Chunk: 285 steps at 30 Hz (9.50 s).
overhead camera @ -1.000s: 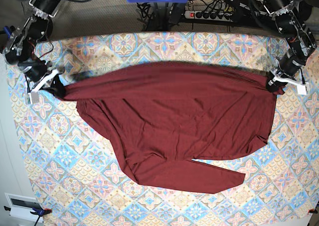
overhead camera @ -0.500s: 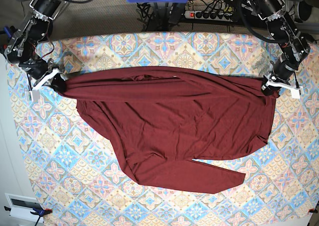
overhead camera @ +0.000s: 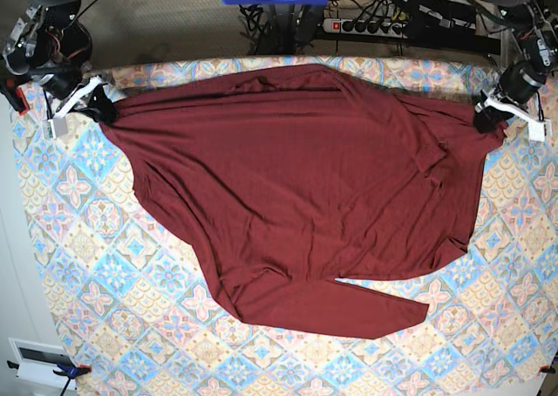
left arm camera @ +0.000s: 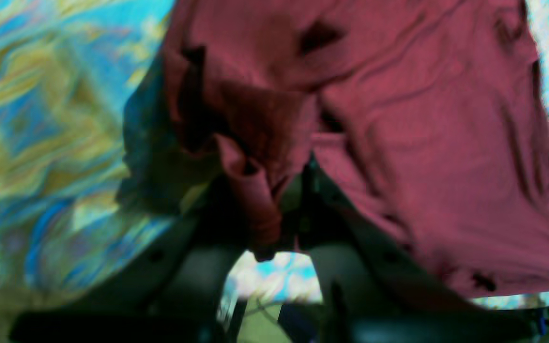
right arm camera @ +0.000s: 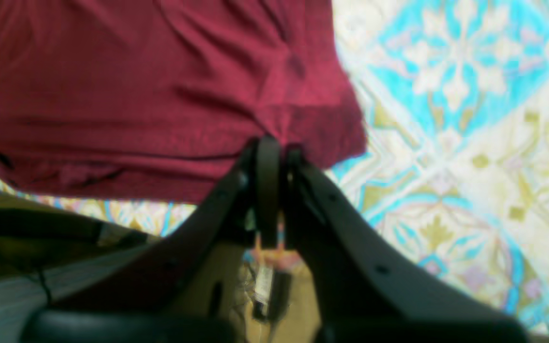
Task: Layout the t-shirt on the table in an organized manner, then fold the t-shirt properly
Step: 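Lift the shirt edge with both grippers and lay it back down, then release the shirt with the left gripper and move it inward, then grasp the shirt fabric with the left gripper and pull it outward, then hold the shirt edge with both grippers and pull them apart, then lift the shirt edge with both grippers and stretch it taut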
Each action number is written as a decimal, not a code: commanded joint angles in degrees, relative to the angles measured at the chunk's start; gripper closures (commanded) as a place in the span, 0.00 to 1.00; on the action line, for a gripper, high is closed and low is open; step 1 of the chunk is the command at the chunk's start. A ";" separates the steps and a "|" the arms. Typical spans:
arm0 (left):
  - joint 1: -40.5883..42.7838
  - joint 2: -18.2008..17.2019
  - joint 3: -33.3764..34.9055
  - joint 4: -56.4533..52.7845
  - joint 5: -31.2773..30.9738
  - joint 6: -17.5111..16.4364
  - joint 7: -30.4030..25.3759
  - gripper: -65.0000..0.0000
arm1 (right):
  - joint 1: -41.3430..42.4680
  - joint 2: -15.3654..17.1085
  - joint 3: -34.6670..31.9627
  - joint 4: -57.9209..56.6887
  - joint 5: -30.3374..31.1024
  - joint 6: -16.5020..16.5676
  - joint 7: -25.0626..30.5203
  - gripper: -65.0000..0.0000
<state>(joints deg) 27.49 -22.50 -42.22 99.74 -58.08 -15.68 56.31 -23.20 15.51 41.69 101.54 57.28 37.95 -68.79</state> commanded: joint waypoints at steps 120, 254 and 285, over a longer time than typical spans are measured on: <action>-14.96 0.66 -0.20 -1.85 1.78 -0.27 2.10 1.00 | 7.95 -0.69 -3.14 -5.32 -8.79 0.07 -0.79 1.00; -19.88 2.59 -7.32 -12.49 -1.74 -0.01 6.15 1.00 | 8.04 -1.84 -4.29 -5.40 -8.70 0.16 -0.88 1.00; -26.21 2.77 -7.41 -26.82 6.00 -0.01 -12.05 1.00 | 17.27 -1.57 -2.26 -10.42 -8.79 0.16 -0.79 1.00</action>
<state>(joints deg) 2.26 -18.24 -49.21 72.05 -51.07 -15.20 46.02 -6.76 12.64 39.03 90.19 47.66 37.74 -70.96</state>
